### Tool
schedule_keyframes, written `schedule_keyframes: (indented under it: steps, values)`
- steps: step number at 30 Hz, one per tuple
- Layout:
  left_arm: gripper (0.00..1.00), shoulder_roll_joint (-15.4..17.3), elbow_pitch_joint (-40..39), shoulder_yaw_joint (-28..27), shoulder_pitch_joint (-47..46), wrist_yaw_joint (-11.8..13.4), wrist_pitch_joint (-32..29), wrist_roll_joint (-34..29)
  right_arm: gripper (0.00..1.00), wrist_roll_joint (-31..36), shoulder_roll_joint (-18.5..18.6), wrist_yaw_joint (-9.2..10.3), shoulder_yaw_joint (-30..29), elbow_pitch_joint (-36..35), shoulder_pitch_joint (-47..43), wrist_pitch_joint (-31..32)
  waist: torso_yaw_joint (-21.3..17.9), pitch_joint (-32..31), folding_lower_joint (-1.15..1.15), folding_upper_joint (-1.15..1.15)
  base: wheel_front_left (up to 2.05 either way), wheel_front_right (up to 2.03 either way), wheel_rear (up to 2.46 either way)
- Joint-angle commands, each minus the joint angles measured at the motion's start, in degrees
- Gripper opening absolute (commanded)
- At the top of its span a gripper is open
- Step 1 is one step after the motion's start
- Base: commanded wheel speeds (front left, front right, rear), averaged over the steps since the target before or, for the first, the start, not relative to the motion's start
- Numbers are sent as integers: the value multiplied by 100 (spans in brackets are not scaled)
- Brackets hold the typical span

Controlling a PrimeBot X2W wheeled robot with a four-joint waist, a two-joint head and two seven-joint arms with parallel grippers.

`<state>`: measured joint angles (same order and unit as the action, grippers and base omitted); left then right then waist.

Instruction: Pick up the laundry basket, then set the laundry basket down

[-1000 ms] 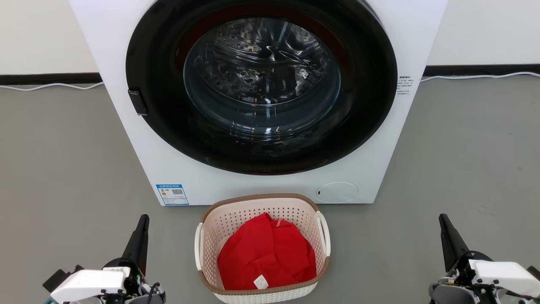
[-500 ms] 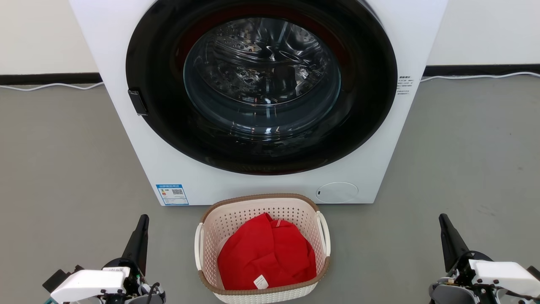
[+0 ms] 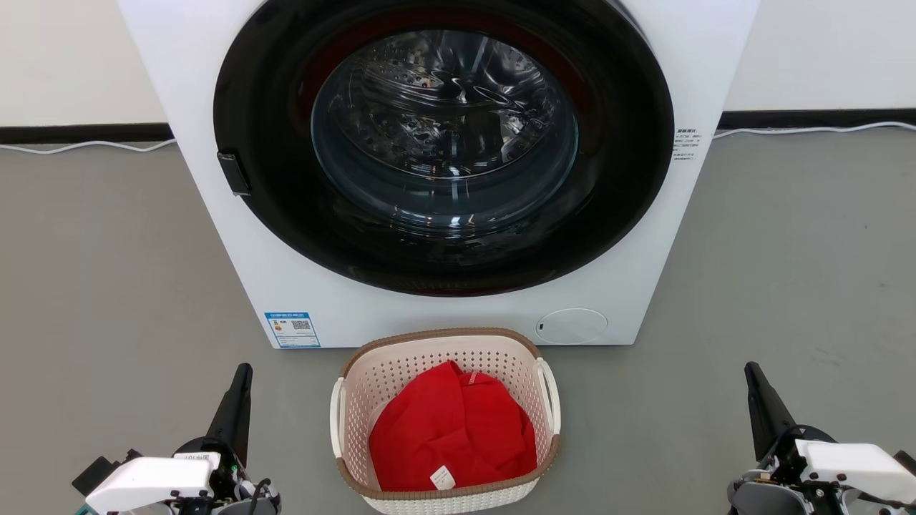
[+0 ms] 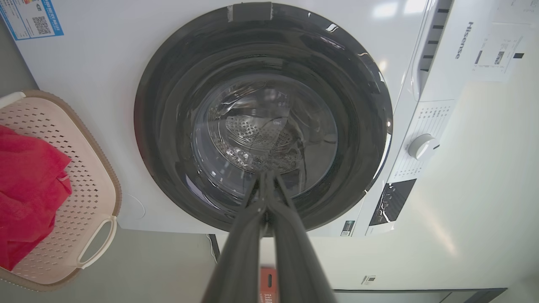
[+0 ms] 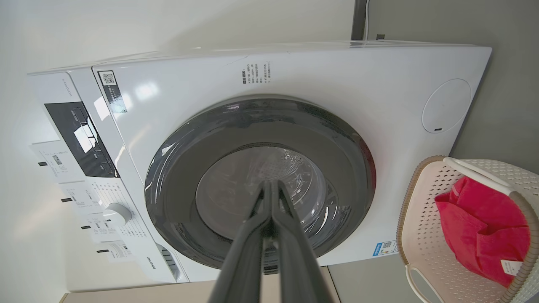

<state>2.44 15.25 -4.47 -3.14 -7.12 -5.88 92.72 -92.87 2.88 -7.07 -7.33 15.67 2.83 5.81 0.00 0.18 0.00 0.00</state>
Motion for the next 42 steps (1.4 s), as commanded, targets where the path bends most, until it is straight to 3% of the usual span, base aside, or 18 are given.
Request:
schedule_keyframes:
  steps: [1,42]
  values:
    - [0,66,-122,-179,-302,-36,-39,-34,0,51,20,-42,105,-166,333,49,0,0,0,0,0,0,0]
    - [0,55,-122,-195,-304,-36,-52,-47,0,63,10,-42,91,-165,334,60,0,0,0,0,0,0,0]
